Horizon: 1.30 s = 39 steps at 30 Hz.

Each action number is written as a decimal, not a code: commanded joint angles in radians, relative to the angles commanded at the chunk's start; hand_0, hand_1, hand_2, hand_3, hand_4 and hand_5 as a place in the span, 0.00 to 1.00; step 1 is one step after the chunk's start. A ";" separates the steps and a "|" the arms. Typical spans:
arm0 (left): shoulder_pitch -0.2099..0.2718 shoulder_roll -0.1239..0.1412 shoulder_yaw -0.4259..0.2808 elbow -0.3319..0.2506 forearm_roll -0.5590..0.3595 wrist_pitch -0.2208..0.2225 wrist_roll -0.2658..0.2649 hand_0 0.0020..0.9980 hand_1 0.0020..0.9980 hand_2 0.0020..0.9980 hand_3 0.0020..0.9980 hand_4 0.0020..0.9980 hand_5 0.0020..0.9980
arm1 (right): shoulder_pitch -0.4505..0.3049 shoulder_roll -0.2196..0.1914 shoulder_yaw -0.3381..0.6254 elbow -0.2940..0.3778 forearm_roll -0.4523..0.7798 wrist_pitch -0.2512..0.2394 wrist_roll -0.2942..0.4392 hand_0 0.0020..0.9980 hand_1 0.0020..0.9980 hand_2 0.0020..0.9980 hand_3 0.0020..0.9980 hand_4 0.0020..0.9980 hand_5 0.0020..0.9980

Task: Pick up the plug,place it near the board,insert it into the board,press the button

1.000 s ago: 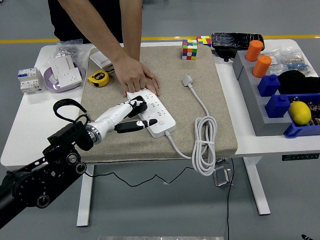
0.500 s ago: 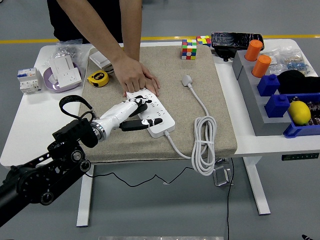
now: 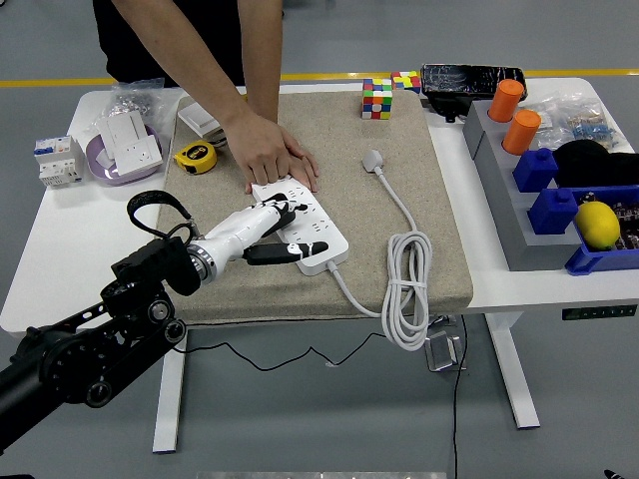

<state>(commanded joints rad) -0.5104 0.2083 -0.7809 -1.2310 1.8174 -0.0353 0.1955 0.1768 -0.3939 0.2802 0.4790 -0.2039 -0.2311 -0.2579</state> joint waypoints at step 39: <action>-0.044 -0.005 0.064 0.018 0.019 -0.009 0.006 1.00 1.00 0.99 0.94 1.00 1.00 | 0.006 0.001 0.004 0.000 0.000 -0.001 -0.001 0.87 0.79 0.77 0.78 1.00 0.81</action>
<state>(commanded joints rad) -0.5540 0.2033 -0.7165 -1.2133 1.8362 -0.0445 0.2012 0.1831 -0.3924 0.2840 0.4787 -0.2038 -0.2324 -0.2589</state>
